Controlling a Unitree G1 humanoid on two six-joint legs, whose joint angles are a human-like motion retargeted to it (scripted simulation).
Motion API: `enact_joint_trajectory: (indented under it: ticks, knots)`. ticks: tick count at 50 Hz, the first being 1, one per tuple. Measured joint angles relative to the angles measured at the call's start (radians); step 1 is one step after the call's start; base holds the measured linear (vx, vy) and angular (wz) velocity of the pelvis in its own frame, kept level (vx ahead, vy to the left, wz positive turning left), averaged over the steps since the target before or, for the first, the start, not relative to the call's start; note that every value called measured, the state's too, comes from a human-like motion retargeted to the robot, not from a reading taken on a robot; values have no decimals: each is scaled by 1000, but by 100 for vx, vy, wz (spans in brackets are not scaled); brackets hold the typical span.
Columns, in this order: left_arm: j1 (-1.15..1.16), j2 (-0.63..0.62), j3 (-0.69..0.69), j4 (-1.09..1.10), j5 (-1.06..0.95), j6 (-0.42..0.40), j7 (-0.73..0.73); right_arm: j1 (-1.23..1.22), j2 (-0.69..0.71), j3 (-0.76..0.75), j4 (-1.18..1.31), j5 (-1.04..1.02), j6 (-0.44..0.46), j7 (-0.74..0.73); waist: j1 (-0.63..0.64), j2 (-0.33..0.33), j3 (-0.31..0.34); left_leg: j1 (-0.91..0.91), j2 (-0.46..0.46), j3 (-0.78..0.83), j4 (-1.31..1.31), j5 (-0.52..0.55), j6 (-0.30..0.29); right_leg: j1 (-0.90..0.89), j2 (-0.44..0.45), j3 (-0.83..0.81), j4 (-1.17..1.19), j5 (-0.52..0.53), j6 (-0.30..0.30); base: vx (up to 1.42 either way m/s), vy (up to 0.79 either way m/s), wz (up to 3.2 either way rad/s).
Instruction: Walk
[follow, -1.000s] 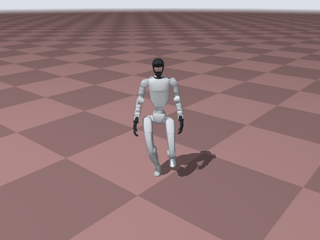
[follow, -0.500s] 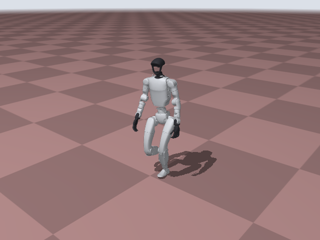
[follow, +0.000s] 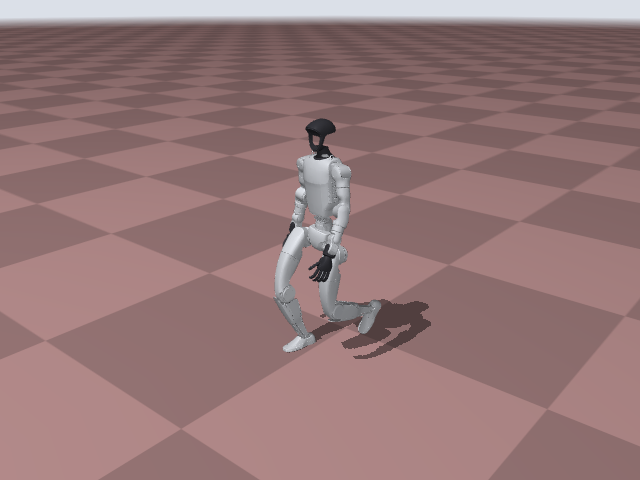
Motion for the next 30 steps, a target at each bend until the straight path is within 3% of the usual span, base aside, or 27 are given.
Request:
enact_joint_trajectory:
  ticks: [2,6,9,12,18,20,23,25,28,30]
  knots:
    - [25,-28,-26,39,42,17,-27,-34,-12,10,-18,-9,-1,-3,26,10,2,-96,47,11,140,35,18,55,43,12,-27,-35,-19,67,-10,-73]
    - [78,-63,-69,78,109,40,-65,-118,-35,26,-70,-21,-9,-22,95,-12,13,-288,69,41,240,-94,97,194,82,71,-115,-87,-9,67,-8,-83]
    - [127,-79,-89,82,126,45,-78,-185,-51,31,-125,-19,-22,-36,141,-38,33,-398,52,71,146,-183,132,312,91,129,-179,-128,5,68,-6,-95]
    - [174,-92,-104,88,125,44,-82,-250,-67,41,-183,-4,-42,-54,168,-69,51,-473,12,103,-68,-220,130,415,71,183,-218,-179,15,68,-3,-86]
    - [228,-107,-111,109,136,42,-63,-351,-77,70,-274,0,-71,-85,154,-140,37,-542,-146,101,-611,-164,80,508,-28,219,-199,-281,36,65,1,-51]
    - [224,-105,-102,115,140,43,-57,-376,-73,74,-292,2,-71,-88,153,-170,17,-507,-188,113,-768,-89,82,515,-86,191,-175,-300,43,66,5,-69]
    - [231,-112,-98,124,140,49,-51,-354,-51,83,-293,-4,-70,-88,146,-188,-4,-544,-206,134,-622,-40,103,520,-148,172,-40,-311,54,66,9,-65]
    - [219,-109,-90,135,135,55,-53,-331,-34,90,-279,-13,-61,-75,143,-207,-20,-551,-226,155,-527,-25,130,509,-203,170,82,-261,75,68,13,-60]
    - [179,-93,-78,138,117,61,-65,-293,-4,96,-232,-30,-41,-27,117,-260,-33,-506,-303,186,-507,-40,193,425,-320,192,339,-29,120,64,16,-34]
    - [144,-76,-73,123,106,62,-60,-271,11,100,-193,-46,-28,2,90,-284,-37,-455,-347,197,-533,-58,229,345,-391,204,484,91,119,62,17,-20]
